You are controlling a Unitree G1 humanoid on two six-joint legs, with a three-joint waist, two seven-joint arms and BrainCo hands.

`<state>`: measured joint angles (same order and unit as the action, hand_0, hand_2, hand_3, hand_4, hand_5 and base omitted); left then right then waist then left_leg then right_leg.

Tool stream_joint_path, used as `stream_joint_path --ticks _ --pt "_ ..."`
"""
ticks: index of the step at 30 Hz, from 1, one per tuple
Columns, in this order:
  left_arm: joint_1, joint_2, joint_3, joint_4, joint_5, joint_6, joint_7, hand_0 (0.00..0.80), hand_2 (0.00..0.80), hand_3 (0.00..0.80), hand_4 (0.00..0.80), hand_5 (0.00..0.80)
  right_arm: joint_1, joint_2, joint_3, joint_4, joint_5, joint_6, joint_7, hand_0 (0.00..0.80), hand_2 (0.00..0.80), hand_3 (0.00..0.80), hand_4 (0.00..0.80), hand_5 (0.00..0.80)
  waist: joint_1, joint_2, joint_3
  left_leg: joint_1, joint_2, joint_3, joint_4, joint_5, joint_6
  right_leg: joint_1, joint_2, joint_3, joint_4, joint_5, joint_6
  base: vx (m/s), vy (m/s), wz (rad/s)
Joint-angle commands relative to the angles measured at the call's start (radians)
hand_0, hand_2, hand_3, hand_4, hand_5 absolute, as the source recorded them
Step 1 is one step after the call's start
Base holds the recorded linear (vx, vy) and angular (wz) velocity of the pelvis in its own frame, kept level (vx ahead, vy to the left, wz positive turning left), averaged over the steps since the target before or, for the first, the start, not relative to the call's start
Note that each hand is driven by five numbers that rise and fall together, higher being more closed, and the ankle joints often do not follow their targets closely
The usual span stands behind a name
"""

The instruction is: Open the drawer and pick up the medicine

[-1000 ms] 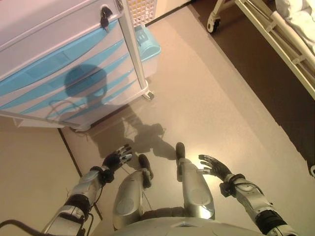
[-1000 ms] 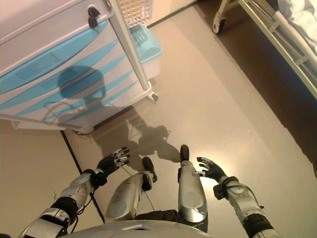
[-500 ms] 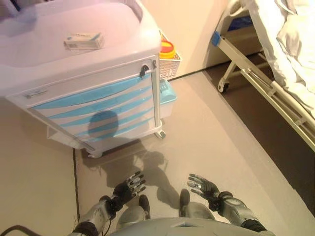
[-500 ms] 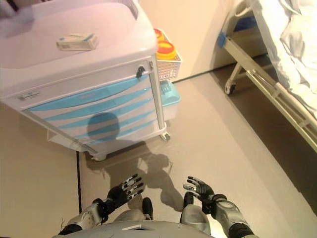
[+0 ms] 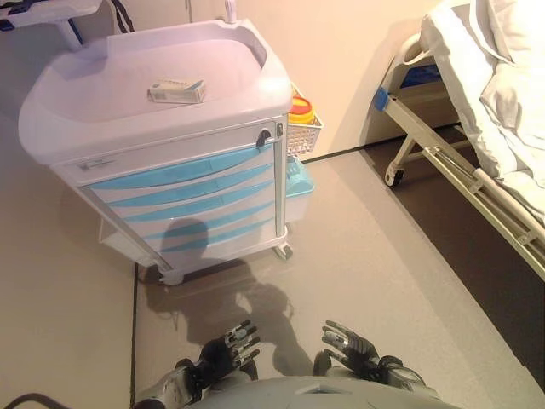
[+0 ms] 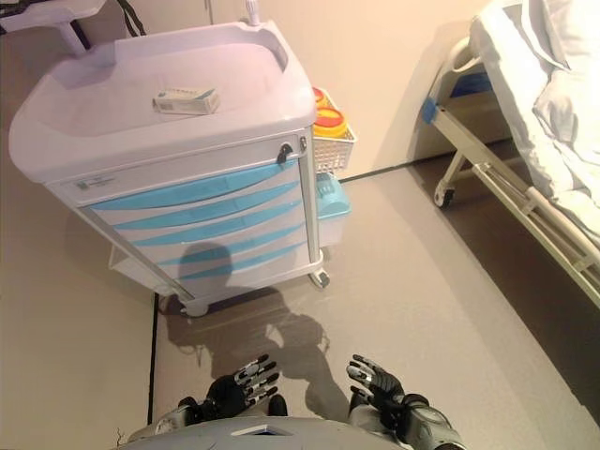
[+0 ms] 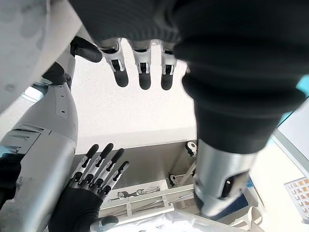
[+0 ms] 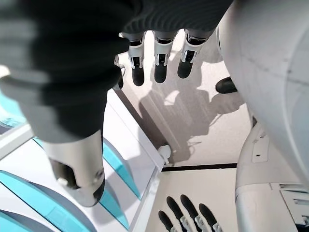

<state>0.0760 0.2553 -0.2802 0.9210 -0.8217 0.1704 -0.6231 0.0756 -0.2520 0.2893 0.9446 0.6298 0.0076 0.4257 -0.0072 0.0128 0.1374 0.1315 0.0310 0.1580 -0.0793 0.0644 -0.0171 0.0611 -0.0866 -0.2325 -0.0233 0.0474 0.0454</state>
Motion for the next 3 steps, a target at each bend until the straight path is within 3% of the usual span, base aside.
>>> stream_joint_path --ticks 1,3 --pt "-0.062 -0.028 -0.024 0.035 0.033 -0.028 -0.040 0.000 0.000 0.000 0.000 0.000 -0.033 0.010 0.020 0.015 0.028 -0.035 0.037 0.000 0.000 0.000 0.000 0.000 -0.007 0.012 0.023 -0.042 -0.015 -0.079 0.010 -0.064 -0.022 0.044 0.041 -0.031 0.125 -0.172 0.012 0.000 0.000 0.00" --pt "-0.066 -0.028 -0.028 0.038 0.042 -0.027 -0.043 0.000 0.000 0.000 0.000 0.000 -0.039 0.010 0.021 0.022 0.023 -0.030 0.035 0.000 0.000 0.000 0.000 0.000 -0.007 0.012 0.019 -0.038 -0.015 -0.080 0.008 -0.064 -0.022 0.047 0.042 -0.030 0.123 -0.171 0.012 0.000 0.000 0.00"
